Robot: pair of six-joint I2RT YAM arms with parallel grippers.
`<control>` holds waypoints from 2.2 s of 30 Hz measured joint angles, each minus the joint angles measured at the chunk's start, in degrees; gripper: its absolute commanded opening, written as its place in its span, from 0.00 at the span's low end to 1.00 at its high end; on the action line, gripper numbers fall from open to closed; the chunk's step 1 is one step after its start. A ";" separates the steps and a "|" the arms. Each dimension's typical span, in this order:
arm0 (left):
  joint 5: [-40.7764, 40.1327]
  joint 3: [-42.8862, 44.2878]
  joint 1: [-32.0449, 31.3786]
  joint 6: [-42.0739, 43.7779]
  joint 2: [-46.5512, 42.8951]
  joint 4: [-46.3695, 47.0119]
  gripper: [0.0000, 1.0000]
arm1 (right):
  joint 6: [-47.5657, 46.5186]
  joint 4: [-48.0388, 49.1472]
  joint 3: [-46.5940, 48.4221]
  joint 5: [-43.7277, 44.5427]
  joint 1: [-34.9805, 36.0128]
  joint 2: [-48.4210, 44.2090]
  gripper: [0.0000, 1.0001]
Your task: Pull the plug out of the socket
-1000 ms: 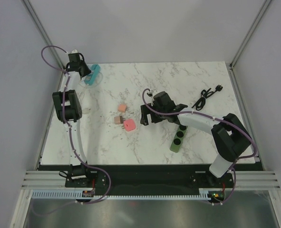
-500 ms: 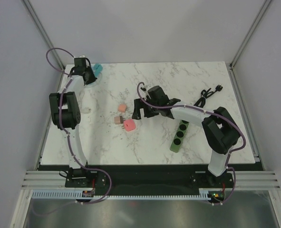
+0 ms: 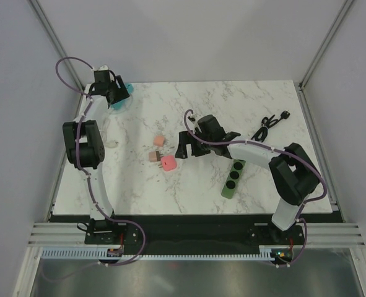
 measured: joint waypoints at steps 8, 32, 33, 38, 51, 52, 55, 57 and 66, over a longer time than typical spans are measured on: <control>-1.01 13.62 0.09 3.37 11.04 0.37 0.71 | -0.07 -0.02 -1.18 0.24 -2.54 -0.74 0.98; 3.96 23.96 1.95 13.22 22.56 7.19 0.78 | -1.07 0.09 -0.24 -2.43 -6.56 2.89 0.98; 4.02 23.96 1.95 13.31 22.77 7.58 0.72 | -1.07 0.09 -0.15 -2.43 -6.56 2.89 0.98; 5.38 24.06 2.03 13.73 22.97 9.68 0.44 | -0.96 0.09 0.20 -2.47 -6.56 3.30 0.98; 8.26 15.78 1.97 11.58 17.86 11.08 0.02 | 1.11 0.00 3.04 -4.04 -6.56 4.26 0.98; 8.57 12.90 1.84 10.78 15.85 11.10 0.02 | 1.66 0.13 4.09 -4.52 -6.56 4.76 0.98; 8.85 6.03 0.96 9.18 10.95 10.58 0.02 | 3.28 1.38 6.84 -5.64 -6.56 6.80 0.98; 8.74 1.05 -0.24 8.13 7.26 10.29 0.02 | 4.85 2.32 9.11 -6.78 -6.56 8.90 0.98; 8.33 -19.61 -7.19 0.74 -8.15 9.05 0.02 | 13.92 7.89 23.26 -11.78 -6.56 22.12 0.98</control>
